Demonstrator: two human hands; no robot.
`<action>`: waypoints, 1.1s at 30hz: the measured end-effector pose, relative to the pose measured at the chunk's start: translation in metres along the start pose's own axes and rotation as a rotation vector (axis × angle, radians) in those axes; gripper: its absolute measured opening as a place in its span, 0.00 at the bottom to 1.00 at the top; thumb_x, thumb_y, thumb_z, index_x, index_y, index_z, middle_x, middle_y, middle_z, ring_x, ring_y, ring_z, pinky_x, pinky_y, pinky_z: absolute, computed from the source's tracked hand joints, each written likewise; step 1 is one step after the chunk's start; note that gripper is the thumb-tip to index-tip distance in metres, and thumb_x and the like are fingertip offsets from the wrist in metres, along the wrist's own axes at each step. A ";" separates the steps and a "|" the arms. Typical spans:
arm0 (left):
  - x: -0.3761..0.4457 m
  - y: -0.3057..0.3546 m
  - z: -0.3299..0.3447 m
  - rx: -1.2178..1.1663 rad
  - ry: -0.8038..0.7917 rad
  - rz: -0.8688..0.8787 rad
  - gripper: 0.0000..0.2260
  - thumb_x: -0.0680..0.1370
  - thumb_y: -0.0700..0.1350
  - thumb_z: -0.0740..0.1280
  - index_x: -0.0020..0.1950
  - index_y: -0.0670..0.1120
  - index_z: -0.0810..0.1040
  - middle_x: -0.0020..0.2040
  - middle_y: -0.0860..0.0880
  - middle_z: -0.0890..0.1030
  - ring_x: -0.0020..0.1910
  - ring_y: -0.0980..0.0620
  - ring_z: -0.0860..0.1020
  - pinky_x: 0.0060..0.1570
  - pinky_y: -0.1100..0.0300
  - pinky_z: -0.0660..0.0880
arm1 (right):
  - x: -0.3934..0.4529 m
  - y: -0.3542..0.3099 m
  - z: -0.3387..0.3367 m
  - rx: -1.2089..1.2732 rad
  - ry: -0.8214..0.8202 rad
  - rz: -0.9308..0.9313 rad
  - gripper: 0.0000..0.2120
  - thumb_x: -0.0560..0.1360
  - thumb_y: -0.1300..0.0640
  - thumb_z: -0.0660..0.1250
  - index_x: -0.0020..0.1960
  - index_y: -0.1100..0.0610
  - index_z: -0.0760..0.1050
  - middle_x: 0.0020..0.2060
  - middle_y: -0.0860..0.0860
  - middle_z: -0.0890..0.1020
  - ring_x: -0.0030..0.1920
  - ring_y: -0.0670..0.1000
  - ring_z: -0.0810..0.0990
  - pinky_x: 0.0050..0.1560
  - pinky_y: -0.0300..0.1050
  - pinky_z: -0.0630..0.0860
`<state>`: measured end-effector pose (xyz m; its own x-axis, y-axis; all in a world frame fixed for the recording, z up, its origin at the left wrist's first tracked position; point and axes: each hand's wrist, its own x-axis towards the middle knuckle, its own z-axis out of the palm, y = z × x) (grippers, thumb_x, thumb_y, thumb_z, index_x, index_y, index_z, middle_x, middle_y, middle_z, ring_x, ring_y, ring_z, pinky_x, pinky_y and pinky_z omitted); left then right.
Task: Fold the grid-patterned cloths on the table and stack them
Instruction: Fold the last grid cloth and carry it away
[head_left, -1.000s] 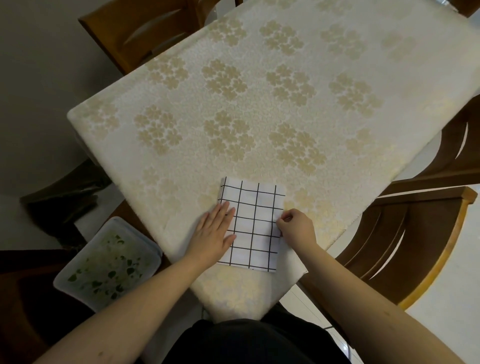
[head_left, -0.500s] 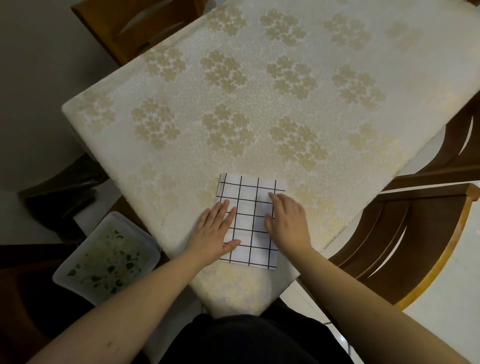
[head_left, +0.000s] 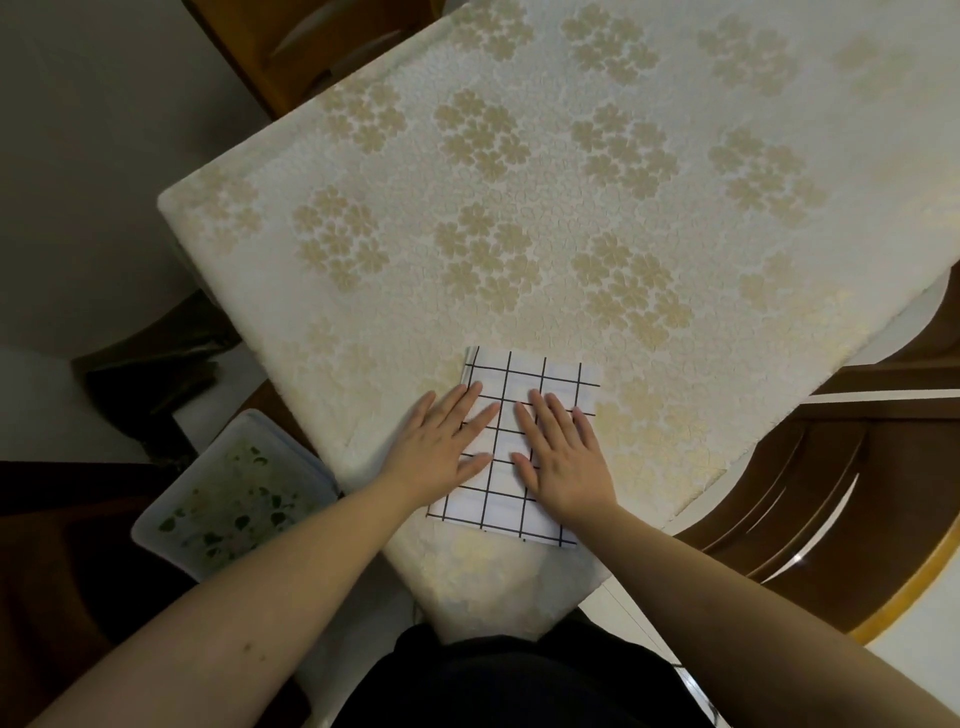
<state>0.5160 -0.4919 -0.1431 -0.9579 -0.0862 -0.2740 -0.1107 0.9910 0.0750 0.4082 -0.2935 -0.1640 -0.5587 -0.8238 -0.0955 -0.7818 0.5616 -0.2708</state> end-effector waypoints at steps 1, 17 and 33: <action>0.006 -0.003 -0.003 0.006 0.002 -0.005 0.30 0.80 0.63 0.44 0.80 0.53 0.48 0.81 0.48 0.47 0.79 0.50 0.47 0.75 0.46 0.47 | 0.000 0.000 0.000 0.000 0.001 0.003 0.29 0.81 0.42 0.51 0.79 0.53 0.56 0.78 0.53 0.56 0.79 0.54 0.52 0.76 0.56 0.52; 0.066 -0.054 -0.036 0.046 -0.143 -0.038 0.36 0.77 0.69 0.44 0.79 0.55 0.36 0.79 0.55 0.37 0.78 0.50 0.38 0.76 0.46 0.41 | -0.001 0.002 0.002 0.014 0.006 0.007 0.30 0.81 0.43 0.52 0.79 0.52 0.54 0.79 0.52 0.54 0.79 0.53 0.50 0.77 0.56 0.50; 0.079 -0.026 -0.045 -0.581 0.231 -0.406 0.10 0.78 0.38 0.66 0.56 0.47 0.82 0.68 0.46 0.73 0.69 0.45 0.68 0.68 0.51 0.64 | 0.000 0.002 0.002 0.019 0.013 0.001 0.29 0.81 0.43 0.51 0.79 0.53 0.57 0.78 0.53 0.56 0.79 0.53 0.51 0.76 0.56 0.49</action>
<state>0.4312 -0.5290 -0.1232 -0.8360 -0.5167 -0.1846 -0.5287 0.6686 0.5230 0.4071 -0.2925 -0.1669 -0.5635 -0.8219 -0.0830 -0.7758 0.5610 -0.2887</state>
